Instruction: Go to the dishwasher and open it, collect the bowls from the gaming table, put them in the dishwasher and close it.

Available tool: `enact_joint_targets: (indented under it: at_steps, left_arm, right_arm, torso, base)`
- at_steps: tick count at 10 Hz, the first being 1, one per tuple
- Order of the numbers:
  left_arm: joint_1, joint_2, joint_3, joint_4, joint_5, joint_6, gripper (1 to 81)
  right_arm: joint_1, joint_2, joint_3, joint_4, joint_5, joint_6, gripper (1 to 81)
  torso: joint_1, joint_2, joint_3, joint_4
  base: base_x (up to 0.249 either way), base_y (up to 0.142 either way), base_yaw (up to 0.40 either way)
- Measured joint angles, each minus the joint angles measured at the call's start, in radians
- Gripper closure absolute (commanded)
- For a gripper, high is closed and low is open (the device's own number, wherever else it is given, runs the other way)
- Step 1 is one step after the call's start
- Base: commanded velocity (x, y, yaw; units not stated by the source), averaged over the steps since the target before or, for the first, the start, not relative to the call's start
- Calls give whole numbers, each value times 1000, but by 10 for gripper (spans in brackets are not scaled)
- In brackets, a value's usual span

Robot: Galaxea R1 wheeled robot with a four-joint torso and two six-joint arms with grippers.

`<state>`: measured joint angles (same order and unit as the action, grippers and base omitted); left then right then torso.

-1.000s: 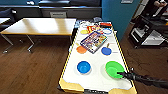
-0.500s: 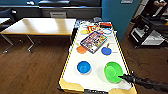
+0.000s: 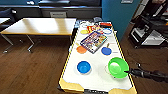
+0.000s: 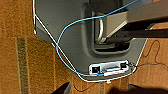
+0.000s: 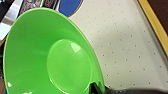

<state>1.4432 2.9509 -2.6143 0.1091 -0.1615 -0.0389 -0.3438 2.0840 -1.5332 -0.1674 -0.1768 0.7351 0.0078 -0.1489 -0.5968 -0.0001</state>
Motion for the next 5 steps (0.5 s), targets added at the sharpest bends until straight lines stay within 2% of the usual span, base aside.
enact_joint_targets:
  at_steps: [1,5]
  left_arm:
    - [0,7,0,0,-6,0,10]
    - [1,7,9,0,-11,0,10]
  right_arm:
    - [49,-52,66,-1,-46,1,811]
    - [71,-306,267,-63,-252,7,811]
  torso:
    - [0,0,0,0]
    - [0,0,0,0]
  base:
    - [0,0,0]
    - [0,0,0]
